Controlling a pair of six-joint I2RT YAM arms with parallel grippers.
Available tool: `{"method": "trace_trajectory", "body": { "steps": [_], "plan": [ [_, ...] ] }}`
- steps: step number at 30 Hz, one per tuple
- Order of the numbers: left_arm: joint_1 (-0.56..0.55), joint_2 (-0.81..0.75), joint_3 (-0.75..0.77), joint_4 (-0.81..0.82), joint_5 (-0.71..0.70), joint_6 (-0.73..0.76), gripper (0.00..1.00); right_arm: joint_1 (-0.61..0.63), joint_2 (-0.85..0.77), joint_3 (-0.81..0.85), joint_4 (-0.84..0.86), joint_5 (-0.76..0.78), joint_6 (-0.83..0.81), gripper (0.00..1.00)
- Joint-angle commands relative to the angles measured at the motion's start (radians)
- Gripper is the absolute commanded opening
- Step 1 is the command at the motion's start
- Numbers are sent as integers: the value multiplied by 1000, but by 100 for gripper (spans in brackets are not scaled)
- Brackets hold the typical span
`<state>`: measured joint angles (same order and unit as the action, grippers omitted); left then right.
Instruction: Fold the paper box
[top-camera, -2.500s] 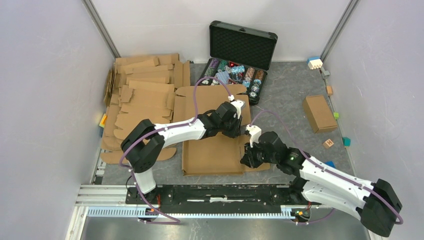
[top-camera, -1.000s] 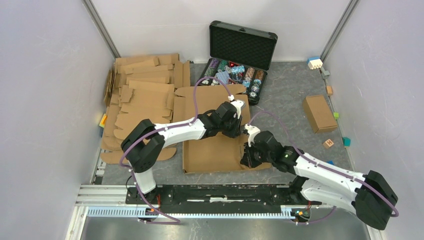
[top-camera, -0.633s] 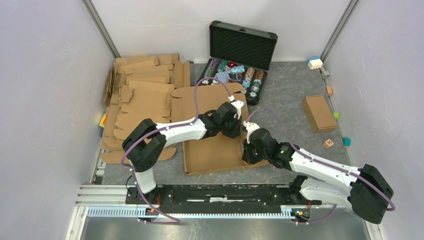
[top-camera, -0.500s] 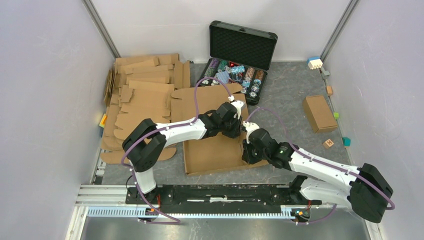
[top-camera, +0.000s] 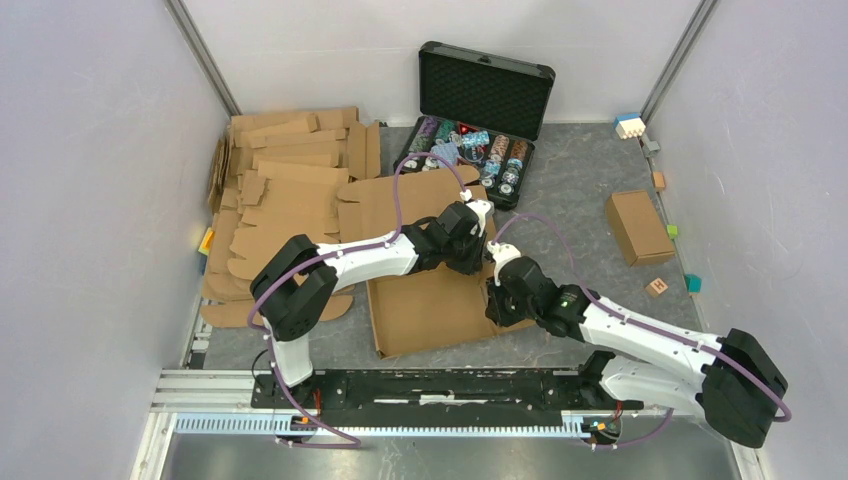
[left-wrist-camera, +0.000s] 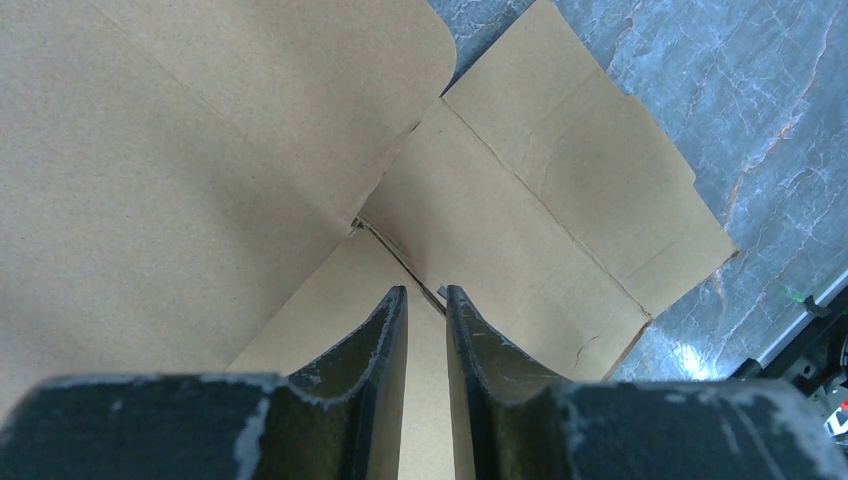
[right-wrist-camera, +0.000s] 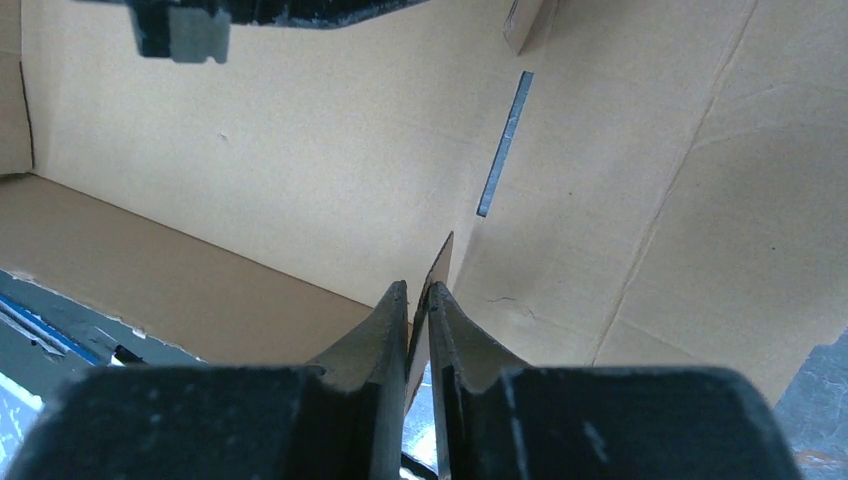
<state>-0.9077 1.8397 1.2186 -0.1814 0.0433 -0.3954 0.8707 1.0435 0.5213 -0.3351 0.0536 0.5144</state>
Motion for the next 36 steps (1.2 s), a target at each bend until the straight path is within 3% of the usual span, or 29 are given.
{"method": "trace_trajectory", "body": {
  "steps": [1,9,16,22,24,31,34,36],
  "plan": [
    [-3,29,16,-60,-31,13,27,2,-14,22,23,16,-32,22],
    [-3,20,15,-61,-33,15,27,1,-140,-20,34,19,-19,56],
    [-3,20,15,-61,-30,15,27,-40,-193,3,-48,109,-39,69],
    [-3,20,15,-61,-28,15,27,-223,-257,27,-121,220,-122,72],
    [-3,18,14,-61,-29,15,27,-295,-248,4,-136,275,-102,80],
    [-3,18,13,-61,-31,17,26,-442,-189,-160,19,36,-96,79],
    [-3,21,15,-61,-29,17,27,-484,-169,-186,54,-101,-102,73],
    [-3,22,16,-61,-27,17,26,-506,-171,-188,68,-186,-104,62]
  ]
}}
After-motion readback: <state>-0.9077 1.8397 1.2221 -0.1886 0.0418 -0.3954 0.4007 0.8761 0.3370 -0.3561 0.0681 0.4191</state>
